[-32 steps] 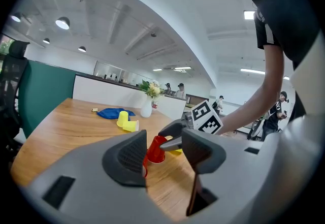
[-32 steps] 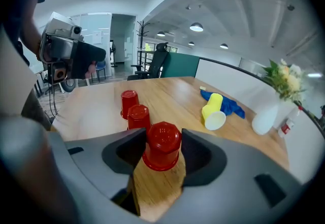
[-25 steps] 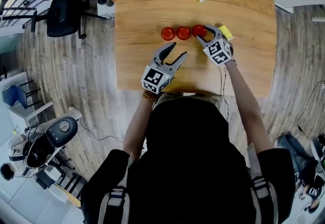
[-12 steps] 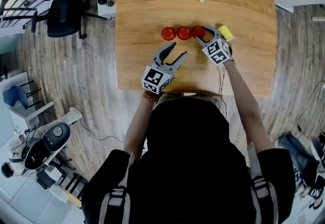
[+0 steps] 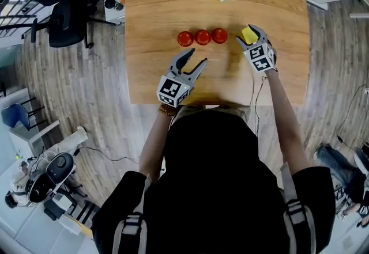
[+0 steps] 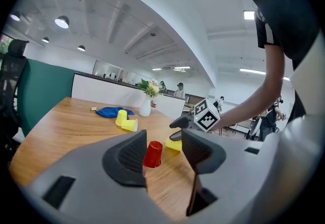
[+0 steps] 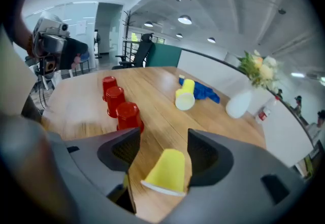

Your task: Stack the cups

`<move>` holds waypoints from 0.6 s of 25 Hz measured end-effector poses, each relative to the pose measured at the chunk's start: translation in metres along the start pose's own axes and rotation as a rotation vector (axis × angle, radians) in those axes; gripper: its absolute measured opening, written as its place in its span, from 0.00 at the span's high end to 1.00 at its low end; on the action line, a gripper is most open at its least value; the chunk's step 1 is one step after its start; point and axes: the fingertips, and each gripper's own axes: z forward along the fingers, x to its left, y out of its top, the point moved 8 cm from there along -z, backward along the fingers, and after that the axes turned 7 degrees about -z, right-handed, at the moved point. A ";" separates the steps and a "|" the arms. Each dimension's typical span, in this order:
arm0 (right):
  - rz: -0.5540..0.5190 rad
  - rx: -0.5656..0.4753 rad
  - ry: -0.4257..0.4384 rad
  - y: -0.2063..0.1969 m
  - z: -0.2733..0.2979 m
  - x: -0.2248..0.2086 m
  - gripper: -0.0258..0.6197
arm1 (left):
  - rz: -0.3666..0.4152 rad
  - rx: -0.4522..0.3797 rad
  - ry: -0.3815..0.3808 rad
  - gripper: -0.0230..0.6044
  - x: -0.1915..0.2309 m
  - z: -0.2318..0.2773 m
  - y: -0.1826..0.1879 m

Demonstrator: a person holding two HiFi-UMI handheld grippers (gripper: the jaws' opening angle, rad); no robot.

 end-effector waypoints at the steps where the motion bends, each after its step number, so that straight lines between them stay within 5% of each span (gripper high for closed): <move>1: 0.039 0.047 0.009 -0.010 0.002 -0.007 0.48 | 0.000 0.000 -0.003 0.59 -0.001 0.001 0.000; 7: 0.193 0.222 0.068 -0.053 0.018 -0.017 0.40 | 0.006 -0.002 -0.030 0.59 -0.009 0.013 0.000; 15: 0.130 0.308 0.070 -0.071 0.023 -0.009 0.48 | -0.002 -0.008 -0.055 0.59 -0.018 0.015 0.002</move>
